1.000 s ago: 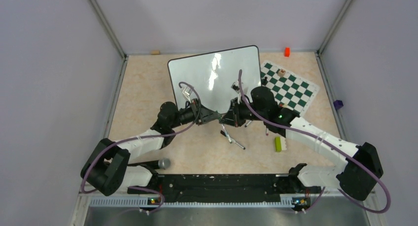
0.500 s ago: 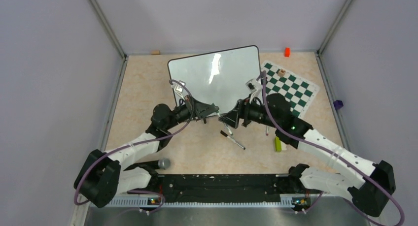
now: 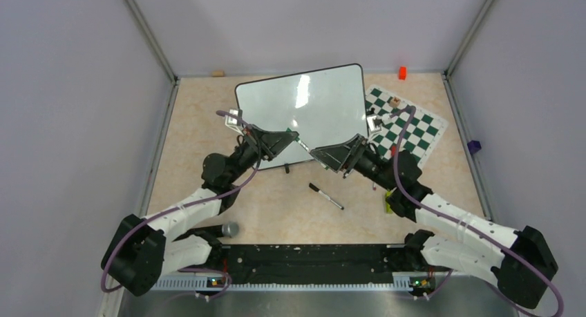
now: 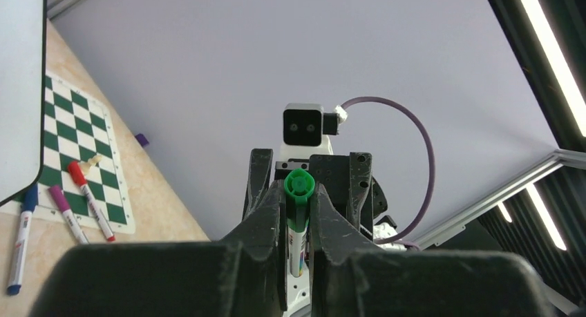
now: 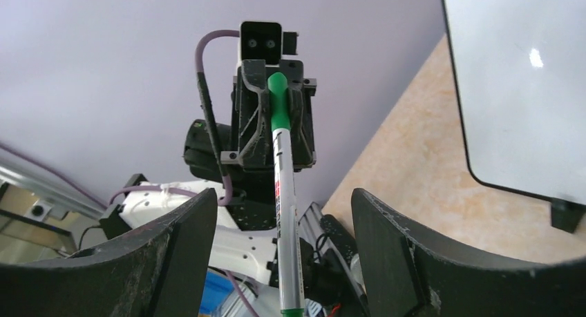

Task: Write a sentence on the whiteboard
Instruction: Open the pen cap of the whiteboard marker.

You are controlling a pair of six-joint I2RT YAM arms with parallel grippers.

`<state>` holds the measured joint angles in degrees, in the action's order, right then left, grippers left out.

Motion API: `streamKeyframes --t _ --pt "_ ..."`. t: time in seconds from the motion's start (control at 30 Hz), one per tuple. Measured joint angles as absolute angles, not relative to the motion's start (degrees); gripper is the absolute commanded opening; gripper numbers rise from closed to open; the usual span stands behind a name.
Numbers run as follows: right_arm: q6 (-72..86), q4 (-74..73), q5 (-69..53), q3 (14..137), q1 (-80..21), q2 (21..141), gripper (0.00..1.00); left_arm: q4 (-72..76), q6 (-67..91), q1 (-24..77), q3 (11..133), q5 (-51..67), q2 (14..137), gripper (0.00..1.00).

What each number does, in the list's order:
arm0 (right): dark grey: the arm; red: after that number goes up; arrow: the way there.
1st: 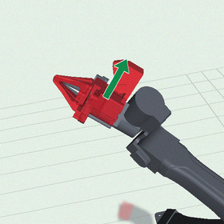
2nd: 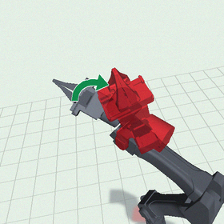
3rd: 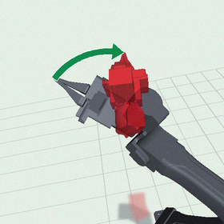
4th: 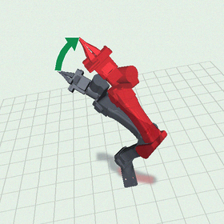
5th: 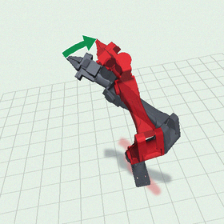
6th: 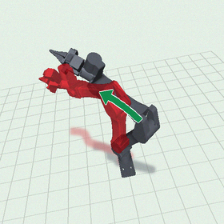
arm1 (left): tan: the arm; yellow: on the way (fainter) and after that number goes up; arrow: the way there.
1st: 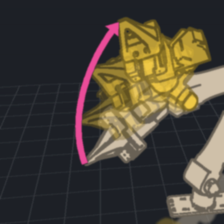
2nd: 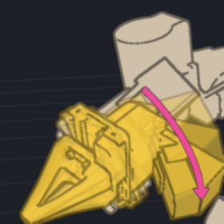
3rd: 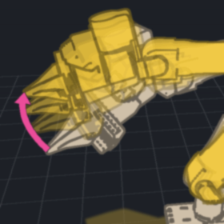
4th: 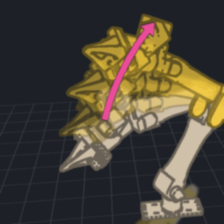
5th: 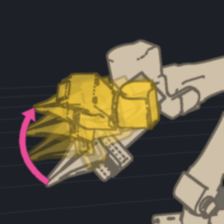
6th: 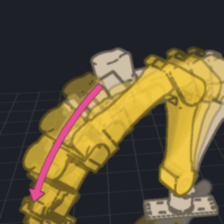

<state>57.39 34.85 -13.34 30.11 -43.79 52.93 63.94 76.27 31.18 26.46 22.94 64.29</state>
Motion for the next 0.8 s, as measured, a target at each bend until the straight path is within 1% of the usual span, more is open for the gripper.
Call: streamKeyframes --t 0.07,0.17,0.33,0.37,0.63,0.8 --pt "58.8 38.2 -13.3 30.1 -44.4 54.2 0.65 65.4 76.7 31.2 26.5 22.4 64.3 0.00" --pt "60.2 41.7 -13.1 30.1 -45.4 56.2 0.63 67.1 76.8 31.2 26.4 21.5 64.4 0.00" --pt "61.1 43.9 -11.5 30.1 -47.4 58.5 0.51 67.9 76.6 31.2 25.6 20.1 64.4 0.00" --pt "61.2 44.3 -10.9 30.1 -47.7 58.6 0.50 67.9 76.5 31.2 25.4 19.9 64.4 0.00" --pt "61.2 46.7 -8.4 30.1 -48.4 58.6 0.45 68.4 76.4 31.2 24.8 19.2 64.4 0.00" --pt "61.6 47.4 -8.2 30.1 -48.5 59.2 0.48 68.9 76.4 31.2 24.8 18.7 64.4 0.00"
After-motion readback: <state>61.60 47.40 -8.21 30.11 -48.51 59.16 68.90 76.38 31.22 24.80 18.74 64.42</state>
